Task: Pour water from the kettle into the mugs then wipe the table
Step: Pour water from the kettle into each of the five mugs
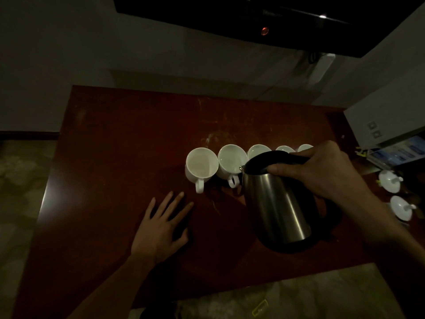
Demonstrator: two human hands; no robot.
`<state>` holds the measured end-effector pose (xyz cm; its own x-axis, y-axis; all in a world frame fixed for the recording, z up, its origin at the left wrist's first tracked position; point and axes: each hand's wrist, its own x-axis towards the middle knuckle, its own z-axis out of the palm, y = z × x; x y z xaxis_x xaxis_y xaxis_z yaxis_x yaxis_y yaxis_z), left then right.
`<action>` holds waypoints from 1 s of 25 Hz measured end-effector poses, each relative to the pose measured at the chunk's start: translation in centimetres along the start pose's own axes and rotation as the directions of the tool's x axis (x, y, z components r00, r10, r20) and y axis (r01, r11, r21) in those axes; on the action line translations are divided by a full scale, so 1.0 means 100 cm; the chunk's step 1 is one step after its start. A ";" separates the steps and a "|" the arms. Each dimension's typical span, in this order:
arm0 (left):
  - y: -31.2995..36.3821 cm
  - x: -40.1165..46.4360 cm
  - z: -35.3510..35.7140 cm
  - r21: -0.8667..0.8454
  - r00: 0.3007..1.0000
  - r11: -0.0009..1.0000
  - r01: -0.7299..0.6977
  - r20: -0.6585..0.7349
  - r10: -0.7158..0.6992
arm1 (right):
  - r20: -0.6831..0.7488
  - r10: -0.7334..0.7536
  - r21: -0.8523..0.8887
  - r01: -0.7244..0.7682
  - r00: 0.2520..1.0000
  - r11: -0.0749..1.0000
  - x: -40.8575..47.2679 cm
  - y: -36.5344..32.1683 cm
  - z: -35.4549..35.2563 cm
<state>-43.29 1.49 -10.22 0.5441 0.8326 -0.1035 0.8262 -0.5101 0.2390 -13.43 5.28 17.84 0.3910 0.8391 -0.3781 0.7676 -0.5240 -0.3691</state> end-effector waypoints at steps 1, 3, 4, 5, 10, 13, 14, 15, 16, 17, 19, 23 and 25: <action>0.000 0.000 0.000 -0.003 1.000 1.000 0.000 0.002 0.000 | 0.004 0.003 0.000 -0.003 1.000 1.000 0.000 -0.001 0.000; 0.000 0.000 0.000 -0.011 1.000 1.000 -0.003 0.000 0.003 | 0.012 0.002 0.004 -0.002 1.000 1.000 -0.002 -0.002 0.002; 0.000 0.000 0.000 -0.012 1.000 1.000 -0.003 -0.001 0.003 | 0.013 -0.003 0.005 0.003 1.000 1.000 -0.002 -0.003 0.002; 0.000 0.000 -0.001 -0.012 1.000 1.000 -0.002 -0.003 0.002 | 0.012 -0.009 0.008 0.009 1.000 1.000 -0.003 -0.004 0.001; 0.000 0.000 -0.002 -0.016 1.000 1.000 -0.007 -0.013 0.007 | 0.011 -0.025 -0.003 0.025 1.000 1.000 -0.002 -0.005 0.000; 0.000 0.001 -0.002 -0.014 1.000 1.000 0.002 -0.011 -0.002 | 0.017 -0.027 -0.002 0.027 0.999 1.000 -0.001 -0.005 0.000; 0.000 0.001 -0.001 -0.015 1.000 1.000 0.003 -0.011 -0.004 | 0.015 -0.019 -0.003 0.019 1.000 1.000 0.000 -0.005 0.000; 0.000 0.001 -0.001 -0.012 1.000 1.000 0.002 -0.009 -0.002 | 0.012 -0.010 -0.004 0.010 1.000 1.000 0.001 -0.005 0.000; 0.001 0.000 -0.001 -0.008 1.000 1.000 -0.001 -0.008 0.001 | 0.008 -0.008 -0.005 0.008 1.000 1.000 0.002 -0.004 0.000; 0.001 0.000 -0.001 -0.005 1.000 1.000 -0.004 -0.010 0.004 | 0.004 -0.012 -0.005 0.012 1.000 1.000 0.002 -0.004 0.000; 0.001 0.000 -0.002 -0.010 1.000 1.000 -0.003 -0.019 0.003 | -0.002 -0.022 -0.002 0.022 1.000 1.000 0.003 -0.005 0.000; 0.001 0.000 -0.002 -0.007 1.000 1.000 -0.010 -0.019 0.010 | 0.002 -0.005 0.000 0.005 1.000 1.000 0.004 -0.007 0.001; 0.000 0.000 -0.002 -0.007 1.000 1.000 -0.007 -0.011 0.007 | 0.007 -0.004 -0.004 0.004 1.000 1.000 0.005 -0.008 0.002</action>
<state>-43.33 1.49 -10.05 0.5485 0.8312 -0.0908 0.8211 -0.5149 0.2463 -13.92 6.11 17.81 0.3841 0.8403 -0.3825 0.7713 -0.5198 -0.3674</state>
